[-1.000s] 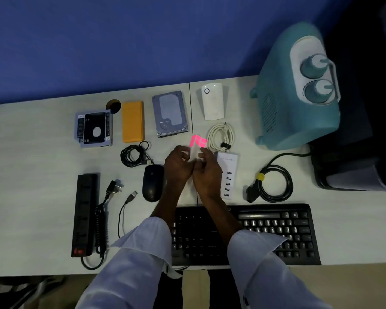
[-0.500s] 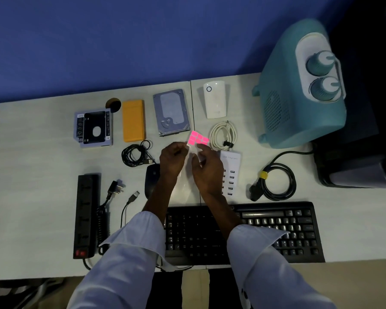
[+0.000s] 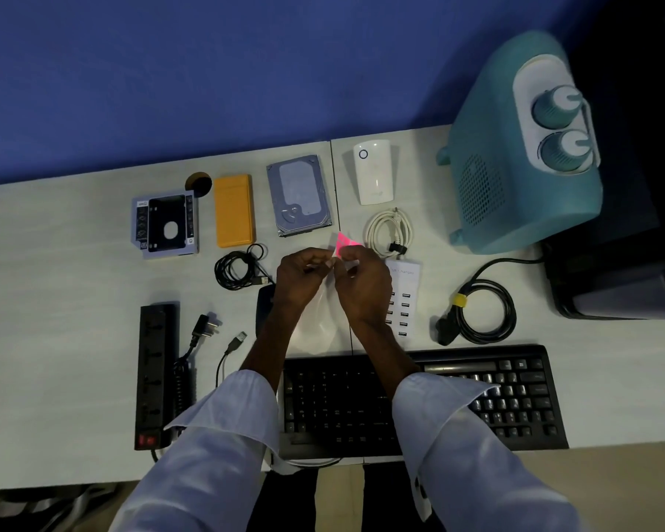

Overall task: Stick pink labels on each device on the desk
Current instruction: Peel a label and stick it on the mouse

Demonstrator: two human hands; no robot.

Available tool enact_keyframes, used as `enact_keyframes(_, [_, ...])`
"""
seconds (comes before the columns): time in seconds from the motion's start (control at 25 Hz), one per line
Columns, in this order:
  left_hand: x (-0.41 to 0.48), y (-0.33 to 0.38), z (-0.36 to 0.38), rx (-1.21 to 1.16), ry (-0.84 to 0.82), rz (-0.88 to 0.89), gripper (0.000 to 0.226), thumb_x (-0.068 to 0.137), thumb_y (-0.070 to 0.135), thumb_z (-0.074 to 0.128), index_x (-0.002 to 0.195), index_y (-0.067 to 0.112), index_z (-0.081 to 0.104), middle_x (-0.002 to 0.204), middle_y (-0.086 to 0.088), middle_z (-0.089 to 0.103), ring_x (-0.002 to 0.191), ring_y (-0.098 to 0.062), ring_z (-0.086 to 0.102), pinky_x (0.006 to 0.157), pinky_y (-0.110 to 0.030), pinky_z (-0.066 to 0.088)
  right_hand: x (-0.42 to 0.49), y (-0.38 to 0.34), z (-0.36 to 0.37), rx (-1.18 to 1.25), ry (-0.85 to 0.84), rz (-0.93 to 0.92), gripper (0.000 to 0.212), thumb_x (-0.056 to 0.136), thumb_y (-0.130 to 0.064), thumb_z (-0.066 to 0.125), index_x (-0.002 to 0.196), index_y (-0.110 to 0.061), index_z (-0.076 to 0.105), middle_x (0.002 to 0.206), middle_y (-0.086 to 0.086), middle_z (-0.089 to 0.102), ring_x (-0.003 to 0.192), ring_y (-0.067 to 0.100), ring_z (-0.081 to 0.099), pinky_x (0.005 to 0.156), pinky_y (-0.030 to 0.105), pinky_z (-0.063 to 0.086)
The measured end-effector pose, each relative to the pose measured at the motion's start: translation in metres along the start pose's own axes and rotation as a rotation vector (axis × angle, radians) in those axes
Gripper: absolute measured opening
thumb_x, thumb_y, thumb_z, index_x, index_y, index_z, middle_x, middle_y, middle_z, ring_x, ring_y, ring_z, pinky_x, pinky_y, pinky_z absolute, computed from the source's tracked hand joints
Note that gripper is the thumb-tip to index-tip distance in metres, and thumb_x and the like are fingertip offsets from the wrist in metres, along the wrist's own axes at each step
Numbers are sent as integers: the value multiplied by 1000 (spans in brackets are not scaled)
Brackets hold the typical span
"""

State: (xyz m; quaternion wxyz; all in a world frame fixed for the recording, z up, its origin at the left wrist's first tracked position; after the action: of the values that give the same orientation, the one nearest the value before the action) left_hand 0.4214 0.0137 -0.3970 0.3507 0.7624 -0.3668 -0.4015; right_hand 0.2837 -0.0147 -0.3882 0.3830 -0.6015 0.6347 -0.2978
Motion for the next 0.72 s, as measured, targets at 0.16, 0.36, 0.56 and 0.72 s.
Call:
enact_keyframes(0.16, [-1, 5, -1, 38, 2, 9, 15, 85, 0, 66, 96, 6, 74, 99, -10, 74, 91, -20, 69, 88, -27, 53, 5, 3, 1, -14, -22, 27, 19, 85, -38, 71, 95, -21, 73, 94, -2, 74, 88, 18, 68, 78, 31, 53])
enact_keyframes(0.36, [-1, -2, -4, 83, 80, -39, 15, 83, 4, 69, 97, 6, 74, 101, -11, 74, 93, -23, 69, 92, -37, 54, 7, 4, -3, 89, 37, 55, 6, 85, -18, 69, 82, -18, 74, 82, -3, 75, 77, 14, 69, 72, 31, 54])
enact_keyframes(0.56, [-8, -10, -10, 20, 176, -32, 22, 80, 11, 73, 102, 12, 74, 100, -6, 74, 89, -17, 70, 86, -37, 57, -2, 9, 0, 271, 28, 134, 8, 80, -8, 73, 79, -16, 77, 78, -4, 76, 73, 5, 70, 76, 28, 57])
enact_keyframes(0.72, [-36, -13, -39, 197, 375, 106, 26, 77, 23, 75, 102, 19, 69, 101, 0, 67, 90, -16, 65, 78, -31, 53, -27, 8, 11, 311, -117, 195, 14, 78, -7, 73, 85, -18, 80, 81, -9, 75, 77, 3, 70, 81, 24, 56])
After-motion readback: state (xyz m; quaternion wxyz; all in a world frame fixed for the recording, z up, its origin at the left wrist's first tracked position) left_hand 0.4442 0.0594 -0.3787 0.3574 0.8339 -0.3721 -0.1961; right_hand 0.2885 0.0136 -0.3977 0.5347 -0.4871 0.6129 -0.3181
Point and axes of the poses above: each hand's wrist, its own x-axis towards the middle knuckle, its own z-axis out of the palm, y = z × x, the point moved 6 cm from there along x, towards the middle knuckle
